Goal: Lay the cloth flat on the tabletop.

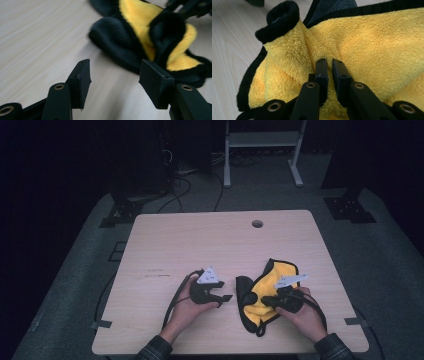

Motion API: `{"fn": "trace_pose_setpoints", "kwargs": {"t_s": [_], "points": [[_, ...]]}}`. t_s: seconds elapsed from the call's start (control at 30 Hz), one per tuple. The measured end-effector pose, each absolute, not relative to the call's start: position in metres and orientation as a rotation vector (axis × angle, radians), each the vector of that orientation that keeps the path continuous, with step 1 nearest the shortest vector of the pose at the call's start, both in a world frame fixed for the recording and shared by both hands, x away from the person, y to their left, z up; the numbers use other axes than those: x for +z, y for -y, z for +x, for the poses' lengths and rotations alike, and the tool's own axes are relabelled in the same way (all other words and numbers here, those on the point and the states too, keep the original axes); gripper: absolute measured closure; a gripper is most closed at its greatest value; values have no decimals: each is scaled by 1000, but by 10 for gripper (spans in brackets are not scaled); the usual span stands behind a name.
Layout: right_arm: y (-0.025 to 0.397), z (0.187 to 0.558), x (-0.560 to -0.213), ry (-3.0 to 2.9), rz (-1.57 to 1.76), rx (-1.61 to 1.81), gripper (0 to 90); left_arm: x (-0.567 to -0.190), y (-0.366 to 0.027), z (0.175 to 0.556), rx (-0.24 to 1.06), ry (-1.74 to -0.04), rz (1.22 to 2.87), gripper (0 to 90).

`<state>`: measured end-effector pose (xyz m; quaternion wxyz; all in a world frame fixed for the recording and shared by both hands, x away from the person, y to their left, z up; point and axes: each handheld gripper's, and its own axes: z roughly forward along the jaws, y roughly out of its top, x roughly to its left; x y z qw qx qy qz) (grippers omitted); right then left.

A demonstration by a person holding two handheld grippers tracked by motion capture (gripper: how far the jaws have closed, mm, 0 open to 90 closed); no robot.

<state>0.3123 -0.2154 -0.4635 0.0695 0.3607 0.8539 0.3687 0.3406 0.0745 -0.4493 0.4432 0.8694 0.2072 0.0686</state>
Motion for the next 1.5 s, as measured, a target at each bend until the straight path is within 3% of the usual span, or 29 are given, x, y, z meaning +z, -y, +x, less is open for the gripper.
{"fn": "trace_pose_setpoints", "kwargs": {"t_s": [0.13, 0.27, 0.43, 0.57, 0.8, 1.03, 1.13, 1.2, 1.23, 1.3, 1.33, 1.5], "points": [[215, 312, -464, -2569, 1083, 1111, 823, -451, -61, 338, 107, -467, 2151, 434], [215, 311, -463, -2567, 1080, 1109, 822, -457, -50, 337, 68, -433, 2184, 514], [215, 311, -462, -2565, 1069, 1112, 817, -462, -40, 337, 21, -426, 2241, 797], [215, 309, -460, -2556, 1039, 1137, 786, -454, -43, 337, 67, -430, 2252, 861], [206, 306, -452, -2550, 982, 1242, 710, -433, -76, 346, 163, -504, 2160, 865], [160, 314, -454, -2607, 867, 1223, 754, -421, -111, 353, 255, -559, 2126, 856], [145, 318, -457, -2627, 837, 1198, 765, -425, -125, 358, 260, -608, 2122, 808], [130, 321, -459, -2640, 804, 1156, 774, -428, -137, 363, 261, -662, 2112, 707], [123, 324, -459, -2645, 793, 1151, 774, -431, -149, 368, 256, -715, 2095, 615], [120, 325, -460, -2649, 792, 1150, 774, -432, -154, 370, 250, -743, 2081, 588], [117, 326, -460, -2652, 788, 1138, 778, -433, -162, 374, 240, -788, 2044, 530], [115, 324, -460, -2649, 752, 1104, 778, -430, -168, 382, 213, -855, 1995, 468]]}}
